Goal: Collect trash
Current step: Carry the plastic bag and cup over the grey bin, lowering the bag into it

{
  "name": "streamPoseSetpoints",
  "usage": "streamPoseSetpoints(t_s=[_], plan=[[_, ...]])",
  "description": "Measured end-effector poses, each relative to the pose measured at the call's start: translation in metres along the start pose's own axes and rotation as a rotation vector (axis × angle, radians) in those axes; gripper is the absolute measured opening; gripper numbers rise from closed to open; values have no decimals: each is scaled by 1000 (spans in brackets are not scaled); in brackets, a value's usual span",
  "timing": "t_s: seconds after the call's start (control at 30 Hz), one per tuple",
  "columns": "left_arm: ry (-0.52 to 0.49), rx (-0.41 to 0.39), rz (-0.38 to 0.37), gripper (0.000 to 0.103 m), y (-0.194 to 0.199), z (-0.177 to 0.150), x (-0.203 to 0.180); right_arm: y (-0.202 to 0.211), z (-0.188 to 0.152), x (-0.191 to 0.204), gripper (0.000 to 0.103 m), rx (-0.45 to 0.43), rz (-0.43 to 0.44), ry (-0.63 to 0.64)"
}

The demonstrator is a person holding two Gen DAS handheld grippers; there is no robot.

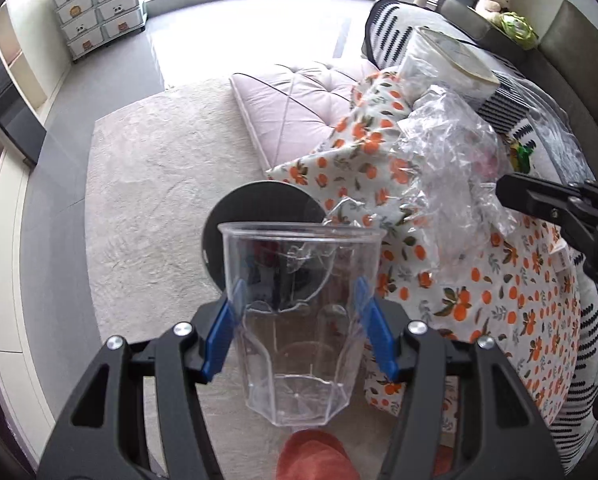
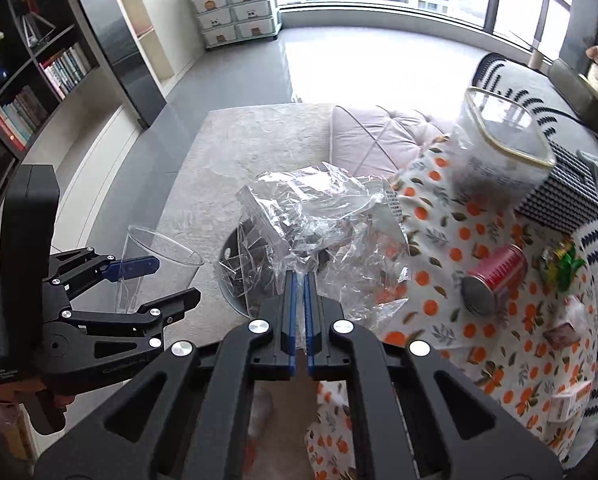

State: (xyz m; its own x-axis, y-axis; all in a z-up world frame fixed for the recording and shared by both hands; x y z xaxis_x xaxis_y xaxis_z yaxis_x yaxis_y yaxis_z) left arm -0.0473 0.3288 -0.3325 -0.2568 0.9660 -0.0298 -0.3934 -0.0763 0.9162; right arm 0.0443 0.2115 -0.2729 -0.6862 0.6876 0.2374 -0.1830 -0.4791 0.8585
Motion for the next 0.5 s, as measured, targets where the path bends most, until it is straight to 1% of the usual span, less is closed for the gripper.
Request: streamPoseSetpoints(t_s=[0.2,0.33,0.43,0.5], plan=[[79,7,44,58,-10,-11,67,-54,18,51,3,44,33,72],[95,19,68,58,-21,-20,91,-87,24,71,3,69,37,101],[105,25,75,58,-33,-24,101,-109,23,80,5,83,32,133],[110,27,79,58,-41,-25,104,-124,19,85,12,101,17,156]])
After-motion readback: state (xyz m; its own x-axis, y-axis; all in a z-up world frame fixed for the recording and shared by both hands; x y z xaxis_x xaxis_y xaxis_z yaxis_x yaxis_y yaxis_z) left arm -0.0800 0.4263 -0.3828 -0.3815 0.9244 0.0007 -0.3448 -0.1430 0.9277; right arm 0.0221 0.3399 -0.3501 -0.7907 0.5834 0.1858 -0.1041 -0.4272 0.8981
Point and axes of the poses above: each gripper's, at about its wrist camera, not at the fingertips, and y roughly against the way its jaws point, x to its left, z to its top, the point moved 1 cm from there along -y, roughly the way its jaws point, and after that the axes turned 13 degrees about -y, right-handed, at the moved point
